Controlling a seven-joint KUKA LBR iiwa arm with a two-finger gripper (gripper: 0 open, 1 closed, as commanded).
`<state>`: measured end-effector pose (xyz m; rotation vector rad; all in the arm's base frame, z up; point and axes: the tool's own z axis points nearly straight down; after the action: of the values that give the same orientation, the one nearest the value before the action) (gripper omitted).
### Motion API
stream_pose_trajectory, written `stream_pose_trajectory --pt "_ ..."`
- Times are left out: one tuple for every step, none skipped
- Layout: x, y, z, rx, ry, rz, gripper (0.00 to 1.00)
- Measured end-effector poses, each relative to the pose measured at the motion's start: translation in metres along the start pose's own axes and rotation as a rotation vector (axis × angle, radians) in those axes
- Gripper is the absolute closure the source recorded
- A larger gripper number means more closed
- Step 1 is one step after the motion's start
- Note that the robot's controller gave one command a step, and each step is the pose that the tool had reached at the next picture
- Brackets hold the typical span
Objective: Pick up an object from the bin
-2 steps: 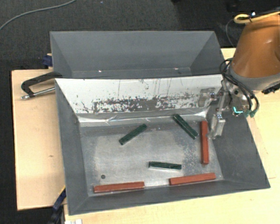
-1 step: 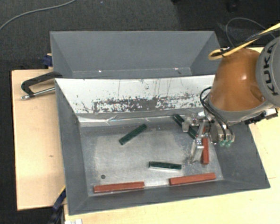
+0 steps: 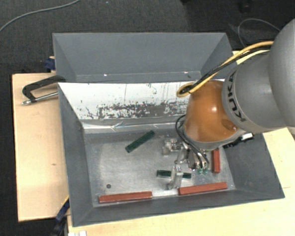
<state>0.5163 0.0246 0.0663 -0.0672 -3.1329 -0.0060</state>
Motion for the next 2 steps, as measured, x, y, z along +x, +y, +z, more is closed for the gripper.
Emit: stream_pose_trajectory --pt "0.018 0.076 -0.004 0.000 -0.007 -0.156 0.00" --pt "-0.032 0.052 -0.073 0.003 -0.014 -0.117 0.00"
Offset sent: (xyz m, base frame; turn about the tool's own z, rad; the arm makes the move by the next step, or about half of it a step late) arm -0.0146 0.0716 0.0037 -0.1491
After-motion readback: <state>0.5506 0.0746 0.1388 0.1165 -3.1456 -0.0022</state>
